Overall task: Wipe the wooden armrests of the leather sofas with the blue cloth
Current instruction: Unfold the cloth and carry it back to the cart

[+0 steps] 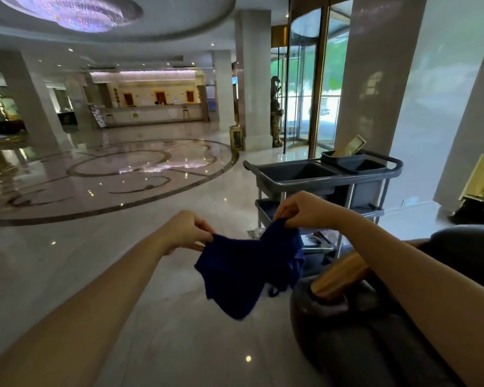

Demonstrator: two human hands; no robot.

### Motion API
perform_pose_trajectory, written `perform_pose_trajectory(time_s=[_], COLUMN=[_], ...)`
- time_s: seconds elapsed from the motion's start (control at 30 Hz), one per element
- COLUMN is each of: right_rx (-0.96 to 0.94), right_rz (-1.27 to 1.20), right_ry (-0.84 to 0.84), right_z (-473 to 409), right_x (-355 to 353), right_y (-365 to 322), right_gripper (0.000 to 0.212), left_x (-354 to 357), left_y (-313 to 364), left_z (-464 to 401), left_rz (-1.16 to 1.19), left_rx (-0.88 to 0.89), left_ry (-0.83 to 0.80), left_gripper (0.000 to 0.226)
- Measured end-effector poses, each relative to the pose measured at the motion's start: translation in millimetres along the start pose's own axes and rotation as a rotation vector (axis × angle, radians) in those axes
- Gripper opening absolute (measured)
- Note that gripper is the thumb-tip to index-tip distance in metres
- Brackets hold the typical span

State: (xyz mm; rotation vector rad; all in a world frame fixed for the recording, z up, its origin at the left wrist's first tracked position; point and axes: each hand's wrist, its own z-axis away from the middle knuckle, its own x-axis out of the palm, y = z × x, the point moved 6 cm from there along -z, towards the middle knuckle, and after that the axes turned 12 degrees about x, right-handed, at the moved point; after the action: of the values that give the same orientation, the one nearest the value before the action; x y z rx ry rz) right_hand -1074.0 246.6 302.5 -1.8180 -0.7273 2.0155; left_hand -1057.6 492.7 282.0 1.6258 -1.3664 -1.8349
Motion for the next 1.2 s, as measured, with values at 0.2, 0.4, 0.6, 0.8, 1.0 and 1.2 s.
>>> perform_pose_trajectory(time_s=[0.2,0.4,0.6,0.8,1.0,1.2], right_rx=[0.039,0.115,0.235,0.327,0.384,0.331], right_rz=[-0.033,-0.070,-0.091,-0.137,-0.166,-0.150], right_ry=[0.034,0.105,0.155,0.234,0.232,0.256], right_z=[-143,-253,-358,-441,-504,-581], right_x=[-27,-41,-69,-99,-118,-174], right_y=[12,39,65,95,140,173], right_gripper=[0.027,0.024,0.021,0.021,0.022,0.020], left_x=[-50,-66,-95,-103,-93,-90], left_y=[-32,-78,-103,-118,-141,-130], left_z=[-147,-272,-412,-542,-639,-744], left_rz=[-0.046,-0.041,-0.088,-0.096,-0.071,-0.048], left_rx=[0.045,0.090,0.154,0.232,0.263,0.284], left_ry=[-0.014,-0.120,-0.310,-0.410,-0.457,-0.488], left_gripper=[0.012,0.010,0.011,0.014,0.018,0.013])
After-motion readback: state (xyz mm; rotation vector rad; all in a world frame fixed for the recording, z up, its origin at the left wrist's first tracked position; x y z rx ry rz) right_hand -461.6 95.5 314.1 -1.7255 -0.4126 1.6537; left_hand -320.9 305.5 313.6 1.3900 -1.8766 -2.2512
